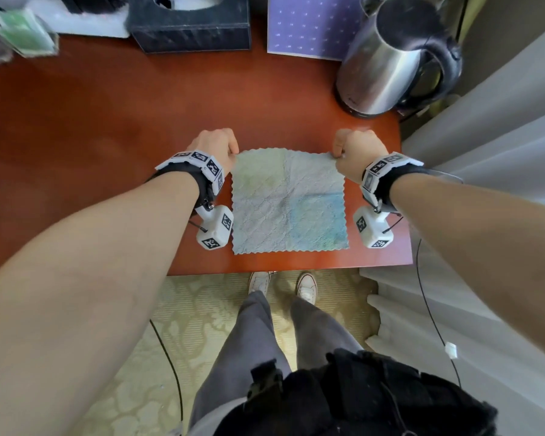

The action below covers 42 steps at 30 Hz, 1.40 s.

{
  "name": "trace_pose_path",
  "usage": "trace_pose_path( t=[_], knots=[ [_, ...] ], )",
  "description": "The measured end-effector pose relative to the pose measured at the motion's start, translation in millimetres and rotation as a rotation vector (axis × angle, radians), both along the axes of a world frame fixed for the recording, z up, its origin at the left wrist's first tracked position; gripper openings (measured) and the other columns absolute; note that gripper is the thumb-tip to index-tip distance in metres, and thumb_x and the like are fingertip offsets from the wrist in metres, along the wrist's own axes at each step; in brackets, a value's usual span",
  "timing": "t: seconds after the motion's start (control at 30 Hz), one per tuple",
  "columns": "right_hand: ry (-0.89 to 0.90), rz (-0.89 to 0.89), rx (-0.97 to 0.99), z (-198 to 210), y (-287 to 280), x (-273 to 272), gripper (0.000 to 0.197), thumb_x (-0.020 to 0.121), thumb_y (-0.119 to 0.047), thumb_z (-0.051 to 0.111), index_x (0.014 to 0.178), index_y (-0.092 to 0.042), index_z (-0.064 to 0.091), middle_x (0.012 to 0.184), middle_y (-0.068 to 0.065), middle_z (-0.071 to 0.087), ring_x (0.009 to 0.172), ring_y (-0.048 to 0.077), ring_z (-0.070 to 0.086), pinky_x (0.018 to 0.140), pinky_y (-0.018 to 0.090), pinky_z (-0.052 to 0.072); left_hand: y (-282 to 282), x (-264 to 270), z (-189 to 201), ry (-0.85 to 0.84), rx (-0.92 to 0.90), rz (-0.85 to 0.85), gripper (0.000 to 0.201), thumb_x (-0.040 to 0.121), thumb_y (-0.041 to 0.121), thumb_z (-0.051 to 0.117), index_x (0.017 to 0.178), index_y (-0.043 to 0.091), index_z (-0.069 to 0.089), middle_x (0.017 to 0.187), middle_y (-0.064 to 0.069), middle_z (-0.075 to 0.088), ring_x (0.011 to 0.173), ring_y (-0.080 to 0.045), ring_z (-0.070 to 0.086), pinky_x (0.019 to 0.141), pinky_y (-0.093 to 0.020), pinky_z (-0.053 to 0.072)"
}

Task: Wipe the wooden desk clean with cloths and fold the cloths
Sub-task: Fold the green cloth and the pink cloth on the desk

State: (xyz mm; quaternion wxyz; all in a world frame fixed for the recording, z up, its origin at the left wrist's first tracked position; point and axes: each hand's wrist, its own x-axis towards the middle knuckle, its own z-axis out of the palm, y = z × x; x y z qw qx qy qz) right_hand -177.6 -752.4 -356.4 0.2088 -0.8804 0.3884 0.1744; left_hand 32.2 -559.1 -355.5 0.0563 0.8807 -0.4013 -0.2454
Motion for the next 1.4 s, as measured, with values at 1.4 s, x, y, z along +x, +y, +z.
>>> trace_pose_path(
  t=[1.4],
  knots=[
    [0.063, 0.233, -0.03, -40, 87, -126, 0.026, 0.084, -0.011, 0.055, 0.105, -0.024, 0.065, 0.111, 0.001, 0.055, 0.099, 0.029, 0.06, 0.071, 0.033, 0.048, 114, -135, -38, -0.092, 0.122, 0.003, 0.03, 0.088, 0.01, 0.06, 0.112, 0.025, 0.07, 0.116, -0.005, 0.057, 0.108, -0.026, 0.054, 0.077, -0.037, 0.05]
  ],
)
